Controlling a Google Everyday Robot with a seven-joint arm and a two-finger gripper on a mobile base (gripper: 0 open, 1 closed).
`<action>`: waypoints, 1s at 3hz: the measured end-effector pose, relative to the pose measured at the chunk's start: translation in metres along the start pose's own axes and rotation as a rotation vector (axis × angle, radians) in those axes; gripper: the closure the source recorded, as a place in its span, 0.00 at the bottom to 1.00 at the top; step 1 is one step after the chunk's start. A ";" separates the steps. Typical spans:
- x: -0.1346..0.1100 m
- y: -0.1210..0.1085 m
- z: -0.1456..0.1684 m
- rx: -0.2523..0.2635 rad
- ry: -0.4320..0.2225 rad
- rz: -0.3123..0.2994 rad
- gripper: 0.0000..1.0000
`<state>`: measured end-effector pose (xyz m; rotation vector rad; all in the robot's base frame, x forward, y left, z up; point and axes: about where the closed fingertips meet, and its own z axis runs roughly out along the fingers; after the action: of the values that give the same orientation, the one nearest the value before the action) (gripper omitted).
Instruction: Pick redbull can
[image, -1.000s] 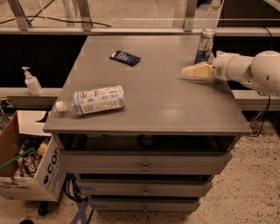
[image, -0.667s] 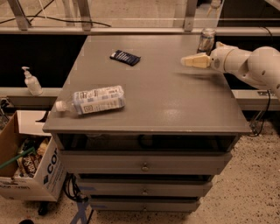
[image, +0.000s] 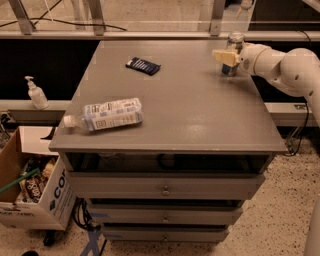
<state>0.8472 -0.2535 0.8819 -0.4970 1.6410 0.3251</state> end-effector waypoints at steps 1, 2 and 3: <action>-0.009 -0.004 0.001 0.001 -0.021 -0.009 0.60; -0.017 -0.005 0.001 -0.005 -0.037 -0.024 0.83; -0.024 -0.006 0.000 -0.011 -0.048 -0.031 1.00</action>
Offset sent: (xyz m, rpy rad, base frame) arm 0.0056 -0.0095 0.0303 -0.0095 -0.0714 0.0140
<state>0.8523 -0.2553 0.9055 -0.5187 1.5839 0.3211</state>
